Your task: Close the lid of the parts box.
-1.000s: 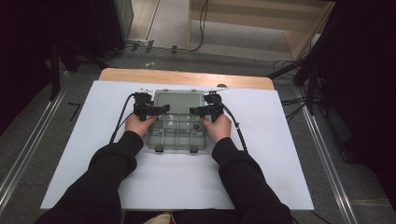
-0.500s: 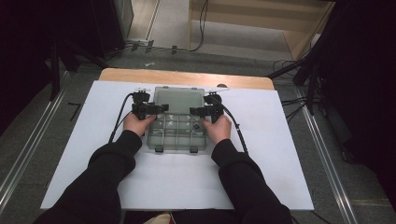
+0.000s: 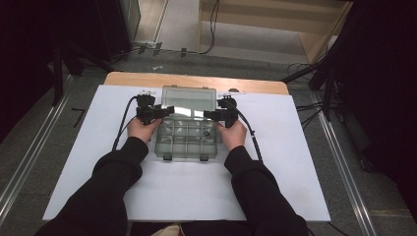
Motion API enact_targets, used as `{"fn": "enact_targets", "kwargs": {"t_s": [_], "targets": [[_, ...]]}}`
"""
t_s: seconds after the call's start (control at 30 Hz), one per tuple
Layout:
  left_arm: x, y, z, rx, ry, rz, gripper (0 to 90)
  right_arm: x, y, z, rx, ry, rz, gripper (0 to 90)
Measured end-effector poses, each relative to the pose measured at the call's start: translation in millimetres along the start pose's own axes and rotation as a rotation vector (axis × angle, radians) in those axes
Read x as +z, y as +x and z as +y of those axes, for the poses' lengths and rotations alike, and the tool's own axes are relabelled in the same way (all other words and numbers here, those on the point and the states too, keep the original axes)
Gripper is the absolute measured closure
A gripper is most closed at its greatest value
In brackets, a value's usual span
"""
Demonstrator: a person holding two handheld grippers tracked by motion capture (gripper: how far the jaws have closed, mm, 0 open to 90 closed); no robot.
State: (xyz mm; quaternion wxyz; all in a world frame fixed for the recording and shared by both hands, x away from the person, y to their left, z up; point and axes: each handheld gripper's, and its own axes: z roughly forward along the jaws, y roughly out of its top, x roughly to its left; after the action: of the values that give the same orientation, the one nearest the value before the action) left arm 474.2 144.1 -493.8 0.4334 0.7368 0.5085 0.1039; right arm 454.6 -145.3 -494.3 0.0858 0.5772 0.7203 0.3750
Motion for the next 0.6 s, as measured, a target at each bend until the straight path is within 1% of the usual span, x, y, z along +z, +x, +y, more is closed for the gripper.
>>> {"fn": "enact_targets", "kwargs": {"t_s": [0.07,0.17,0.2,0.37,0.43,0.6], "targets": [[-1.8,-0.7,1.0,0.004,-0.010,0.003,44.9,-2.4,0.3,0.7,-0.005,-0.009,-0.009,45.9],[-4.4,-1.9,1.8,0.017,-0.012,0.006,46.3,-5.4,0.6,2.0,-0.008,-0.014,-0.012,48.3],[-5.1,-2.4,1.7,0.024,-0.015,0.007,46.3,-6.5,0.4,2.2,-0.005,-0.015,-0.009,48.9],[-9.3,-3.0,3.6,0.017,-0.033,-0.008,46.3,-12.3,-1.3,4.2,0.013,-0.026,0.020,50.0],[-11.5,-3.8,4.5,0.017,-0.036,-0.014,46.3,-14.7,-1.4,4.9,0.002,-0.029,0.024,50.2],[-17.4,-6.3,6.2,0.022,-0.048,-0.023,46.2,-21.4,-1.0,6.2,-0.005,-0.034,0.041,50.5]]}}
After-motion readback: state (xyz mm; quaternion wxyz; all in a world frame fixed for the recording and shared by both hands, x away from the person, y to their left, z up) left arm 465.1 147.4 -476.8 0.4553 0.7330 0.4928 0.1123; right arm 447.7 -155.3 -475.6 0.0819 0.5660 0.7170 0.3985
